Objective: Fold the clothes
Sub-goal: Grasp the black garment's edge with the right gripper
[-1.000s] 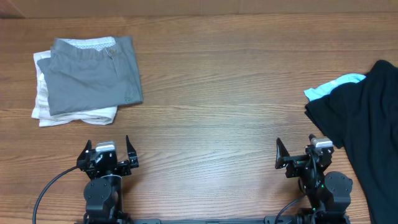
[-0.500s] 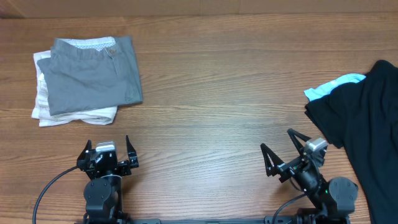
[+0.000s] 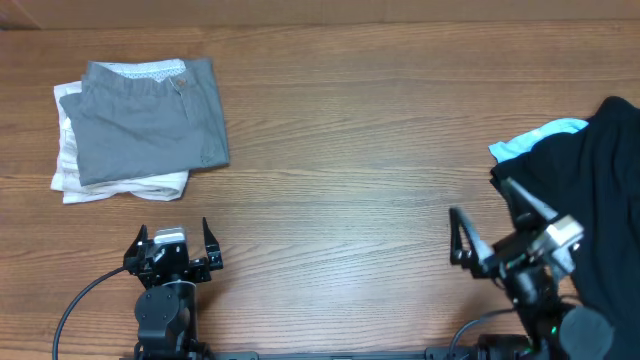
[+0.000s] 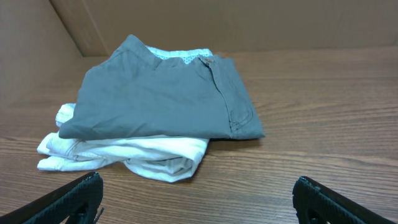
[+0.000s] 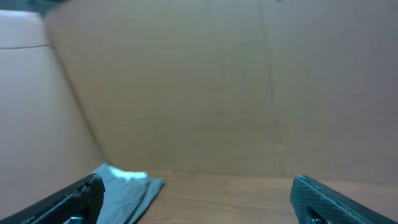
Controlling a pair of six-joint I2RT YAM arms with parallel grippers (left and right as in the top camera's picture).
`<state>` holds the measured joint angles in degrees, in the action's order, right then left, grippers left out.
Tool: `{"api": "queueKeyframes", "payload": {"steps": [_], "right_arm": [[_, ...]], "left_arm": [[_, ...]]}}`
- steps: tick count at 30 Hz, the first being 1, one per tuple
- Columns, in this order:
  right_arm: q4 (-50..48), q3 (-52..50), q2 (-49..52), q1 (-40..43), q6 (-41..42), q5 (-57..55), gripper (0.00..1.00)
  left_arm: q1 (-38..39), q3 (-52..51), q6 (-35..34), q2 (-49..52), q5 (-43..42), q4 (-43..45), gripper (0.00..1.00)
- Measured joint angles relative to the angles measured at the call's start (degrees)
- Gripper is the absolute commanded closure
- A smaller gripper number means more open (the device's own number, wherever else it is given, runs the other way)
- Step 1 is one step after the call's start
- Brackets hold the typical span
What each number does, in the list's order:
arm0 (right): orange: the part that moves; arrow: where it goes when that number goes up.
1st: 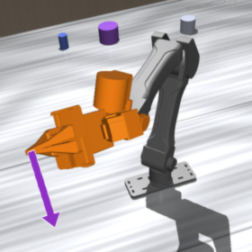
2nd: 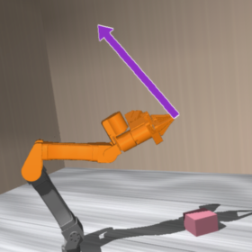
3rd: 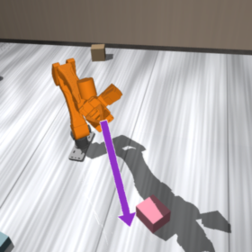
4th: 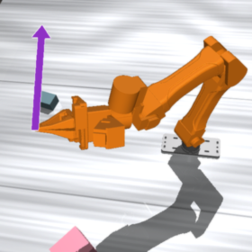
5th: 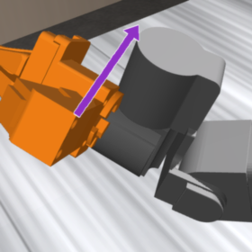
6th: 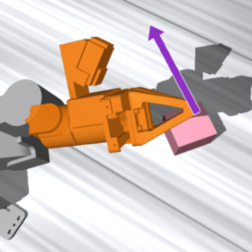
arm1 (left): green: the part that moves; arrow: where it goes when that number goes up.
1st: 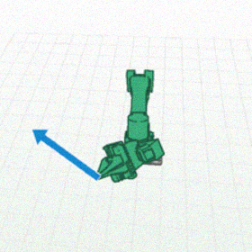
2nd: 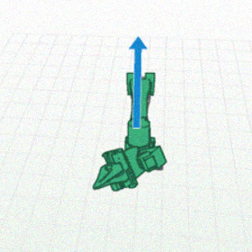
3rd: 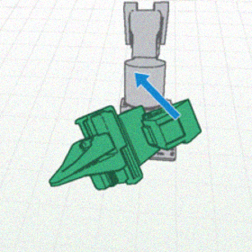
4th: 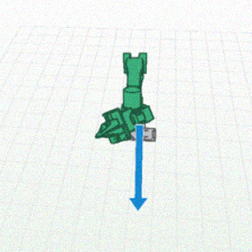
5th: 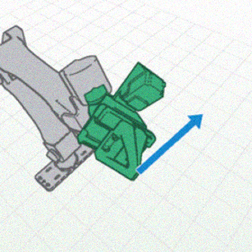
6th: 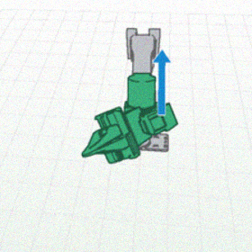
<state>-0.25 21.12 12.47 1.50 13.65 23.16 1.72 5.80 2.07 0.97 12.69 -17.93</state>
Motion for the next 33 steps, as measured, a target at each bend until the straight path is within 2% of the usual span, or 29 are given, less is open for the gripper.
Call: {"api": "queueKeyframes", "payload": {"steps": [4,11,15,18,22,28,33], "right_arm": [[6.5,10.7,14.8,0.0,-3.2,-5.2,0.0],[27.4,41.2,46.8,2.0,-9.6,-20.0,0.0],[39.9,58.9,64.1,8.5,-11.4,-23.6,0.0],[44.7,67.3,73.9,14.6,-12.1,-23.8,0.0],[46.7,70.6,82.7,21.6,-12.4,-23.4,0.0],[45.7,70.6,87.5,26.3,-12.4,-22.9,0.0],[38.4,71.4,89.7,28.7,-12.6,-25.7,0.0]], "left_arm": [[0.0,0.0,0.0,0.0,0.0,0.0,0.0],[0.0,-0.1,0.0,0.0,0.0,0.1,0.0],[0.0,-0.1,0.0,0.0,0.0,0.2,0.0],[0.0,-0.1,0.0,0.0,0.0,0.2,0.0],[0.0,-0.1,0.0,-0.1,0.0,0.2,0.0],[0.0,-0.1,0.0,-0.1,0.0,0.2,0.0],[0.0,-0.1,0.0,-0.1,0.0,0.2,0.0]]}}
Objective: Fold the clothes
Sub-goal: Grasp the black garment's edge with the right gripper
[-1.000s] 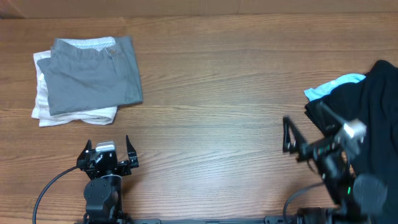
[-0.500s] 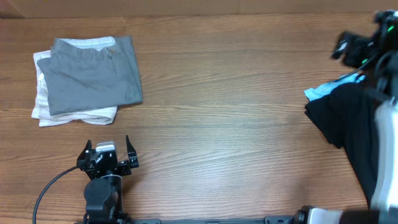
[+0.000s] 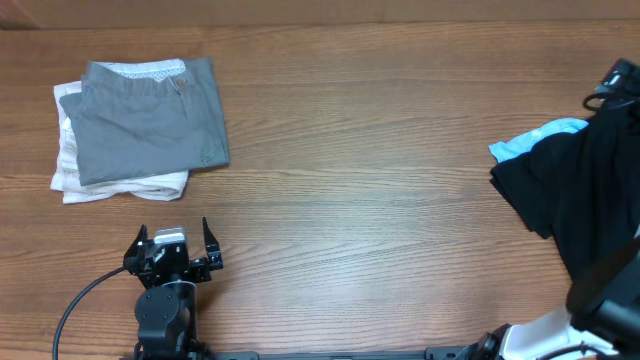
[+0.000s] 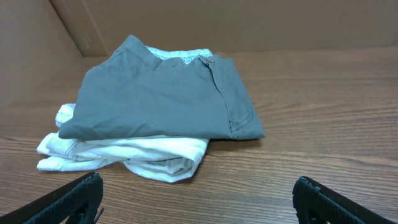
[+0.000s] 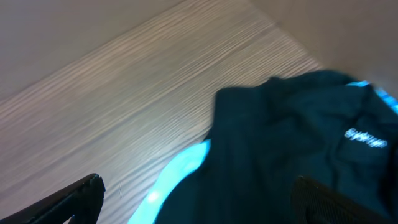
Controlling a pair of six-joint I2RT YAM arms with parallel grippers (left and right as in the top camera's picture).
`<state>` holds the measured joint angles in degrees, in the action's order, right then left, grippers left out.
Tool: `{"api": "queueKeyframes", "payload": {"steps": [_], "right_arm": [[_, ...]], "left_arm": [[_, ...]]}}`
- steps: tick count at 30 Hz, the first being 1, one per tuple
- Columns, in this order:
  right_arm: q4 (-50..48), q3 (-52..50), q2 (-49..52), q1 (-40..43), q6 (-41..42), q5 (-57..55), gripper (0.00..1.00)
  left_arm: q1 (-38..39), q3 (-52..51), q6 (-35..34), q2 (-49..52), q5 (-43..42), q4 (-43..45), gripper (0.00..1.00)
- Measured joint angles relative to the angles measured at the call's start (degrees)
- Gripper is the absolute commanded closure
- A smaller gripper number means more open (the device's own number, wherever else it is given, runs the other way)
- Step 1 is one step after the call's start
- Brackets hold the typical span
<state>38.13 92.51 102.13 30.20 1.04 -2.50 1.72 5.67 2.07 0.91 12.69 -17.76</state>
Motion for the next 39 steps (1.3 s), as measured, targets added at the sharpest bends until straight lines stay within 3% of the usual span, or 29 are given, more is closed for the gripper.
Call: {"api": "queueKeyframes", "payload": {"steps": [12,17,33,39], "right_arm": [[-7.4,0.5,14.4,5.0,5.6,-2.4,0.04],[-11.7,0.5,16.0,4.9,5.8,-2.7,0.04],[-12.9,0.5,23.7,4.1,6.1,-4.6,0.05],[-13.0,0.5,25.9,2.7,5.9,-6.4,0.17]], "left_arm": [[0.0,0.0,0.0,0.0,0.0,0.0,0.0],[0.0,0.0,0.0,0.0,0.0,0.0,0.0],[0.0,0.0,0.0,0.0,0.0,0.0,0.0],[0.0,0.0,0.0,0.0,0.0,0.0,0.0]]}}
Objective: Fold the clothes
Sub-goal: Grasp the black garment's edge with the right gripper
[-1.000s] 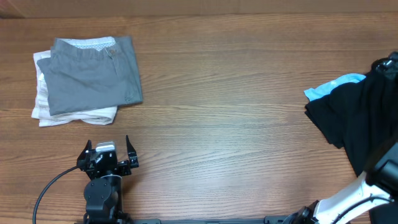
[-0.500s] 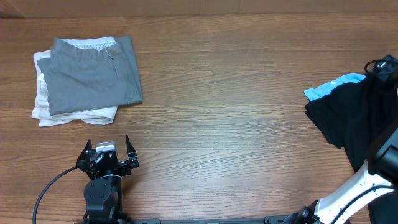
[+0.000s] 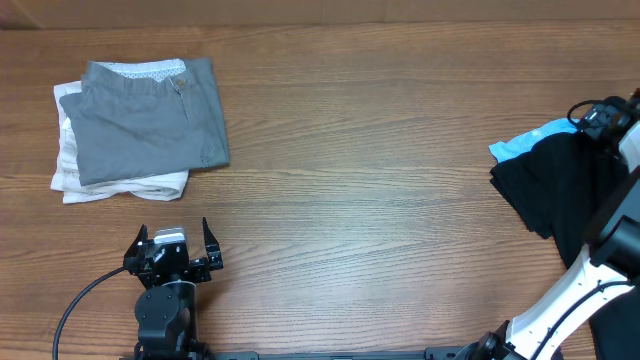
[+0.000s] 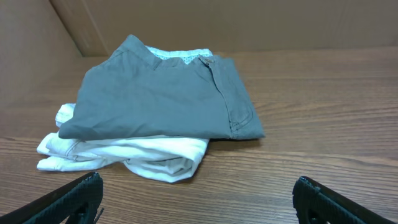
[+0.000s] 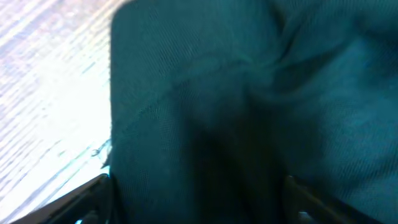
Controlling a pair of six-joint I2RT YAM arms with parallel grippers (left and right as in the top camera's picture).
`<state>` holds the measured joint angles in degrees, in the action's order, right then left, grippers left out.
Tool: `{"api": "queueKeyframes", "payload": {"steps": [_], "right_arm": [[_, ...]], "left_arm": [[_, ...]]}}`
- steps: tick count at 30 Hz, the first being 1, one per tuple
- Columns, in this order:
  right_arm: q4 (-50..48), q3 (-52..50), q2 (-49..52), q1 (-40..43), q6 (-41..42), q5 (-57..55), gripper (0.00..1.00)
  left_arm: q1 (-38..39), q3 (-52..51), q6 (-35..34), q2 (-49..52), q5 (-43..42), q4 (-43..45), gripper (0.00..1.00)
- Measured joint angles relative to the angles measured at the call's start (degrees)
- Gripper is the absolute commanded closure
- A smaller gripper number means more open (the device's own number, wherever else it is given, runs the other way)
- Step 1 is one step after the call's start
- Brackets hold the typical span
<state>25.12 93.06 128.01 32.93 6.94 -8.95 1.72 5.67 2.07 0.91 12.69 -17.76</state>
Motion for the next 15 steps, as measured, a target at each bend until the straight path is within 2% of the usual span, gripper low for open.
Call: {"api": "queueKeyframes", "payload": {"steps": [9,12,15], "right_arm": [[0.0,0.0,0.8,-0.8,0.1,-5.2,0.49],[0.1,0.0,0.8,-0.8,0.1,-5.7,0.57],[0.2,0.0,0.8,-0.8,0.2,-5.9,0.77]], "left_arm": [[0.0,0.0,0.0,0.0,0.0,0.0,0.0],[0.0,0.0,0.0,0.0,0.0,0.0,0.0],[0.0,0.0,0.0,0.0,0.0,0.0,0.0]]}}
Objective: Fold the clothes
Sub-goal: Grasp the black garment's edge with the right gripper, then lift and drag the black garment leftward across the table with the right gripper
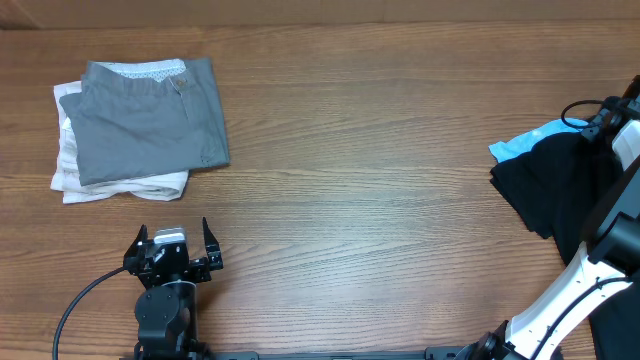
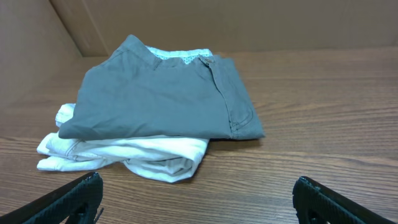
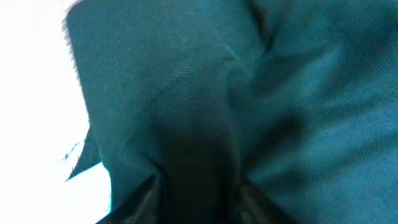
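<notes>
A black garment [image 1: 560, 185] lies crumpled at the table's right edge, with a light blue piece [image 1: 530, 140] peeking out at its far left corner. My right gripper [image 1: 605, 118] is down on the pile's far side, shut on a bunched fold of the dark fabric [image 3: 186, 74], which fills the right wrist view between the closed-in fingers [image 3: 152, 193]. A folded grey pair of shorts [image 1: 150, 120] rests on a folded white garment [image 1: 120, 187] at the far left. My left gripper [image 1: 172, 250] stands open near the front edge, short of that stack [image 2: 161, 99], holding nothing.
The wooden table [image 1: 350, 170] stretches between the folded stack and the black pile. A cardboard-coloured wall [image 2: 249, 25] backs the table's far side. The right arm [image 1: 600, 280] reaches along the right edge over the black cloth.
The right gripper's fingers, spread wide on the dark cloth before, now stand drawn together with a fold pinched between them. The left arm and the folded stack have not moved.
First the right gripper was open near the front, beside the black pile. Then it was at the far right edge, looking down on the garment. Then it sat open on the cloth, and now it is shut on it. The left gripper stayed open in place.
</notes>
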Controlling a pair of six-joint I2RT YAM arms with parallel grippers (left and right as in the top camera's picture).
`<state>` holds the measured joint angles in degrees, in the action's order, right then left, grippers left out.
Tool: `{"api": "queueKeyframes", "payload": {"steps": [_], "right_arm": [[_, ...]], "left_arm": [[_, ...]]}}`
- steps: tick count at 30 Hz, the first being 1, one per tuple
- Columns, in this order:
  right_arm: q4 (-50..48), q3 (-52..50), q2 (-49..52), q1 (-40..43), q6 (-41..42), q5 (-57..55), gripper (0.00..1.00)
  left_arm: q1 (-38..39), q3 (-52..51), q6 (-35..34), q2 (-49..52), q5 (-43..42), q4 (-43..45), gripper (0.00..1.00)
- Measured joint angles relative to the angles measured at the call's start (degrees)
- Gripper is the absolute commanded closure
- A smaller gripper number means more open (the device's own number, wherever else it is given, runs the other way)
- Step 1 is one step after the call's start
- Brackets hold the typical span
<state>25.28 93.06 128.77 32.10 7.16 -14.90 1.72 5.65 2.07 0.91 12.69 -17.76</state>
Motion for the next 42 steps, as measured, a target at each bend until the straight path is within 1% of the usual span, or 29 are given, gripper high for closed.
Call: {"api": "queueKeyframes", "payload": {"steps": [1,2,3,5,16,26,31,33,36,42], "right_arm": [[0.0,0.0,0.0,0.0,0.1,-0.1,0.85],[0.1,0.0,0.0,0.0,-0.1,-0.2,0.9],[0.2,0.0,0.0,0.0,0.0,-0.2,0.94],[0.3,0.0,0.0,0.0,0.2,-0.3,0.96],[1.3,0.0,-1.4,0.0,2.5,-0.3,0.96],[4.2,0.0,-13.0,-0.1,5.9,1.7,0.96],[5.2,0.0,-17.5,-1.8,6.8,1.6,0.96],[5.3,0.0,-18.4,-3.0,7.0,1.6,0.96],[5.5,0.0,-18.8,-4.9,7.2,1.6,0.9],[6.1,0.0,-18.8,-6.0,7.4,2.5,0.89]], "left_arm": [[0.0,0.0,0.0,0.0,0.0,0.0,0.0],[0.0,0.0,0.0,0.0,0.0,0.0,0.0],[0.0,0.0,0.0,0.0,0.0,0.0,0.0],[0.0,0.0,0.0,0.0,0.0,0.0,0.0],[0.0,0.0,0.0,0.0,0.0,0.0,0.0],[0.0,0.0,0.0,0.0,0.0,0.0,0.0],[0.0,0.0,0.0,0.0,0.0,0.0,0.0],[0.0,0.0,0.0,0.0,0.0,0.0,0.0],[0.0,0.0,0.0,0.0,0.0,0.0,0.0],[0.0,0.0,0.0,0.0,0.0,0.0,0.0]]}}
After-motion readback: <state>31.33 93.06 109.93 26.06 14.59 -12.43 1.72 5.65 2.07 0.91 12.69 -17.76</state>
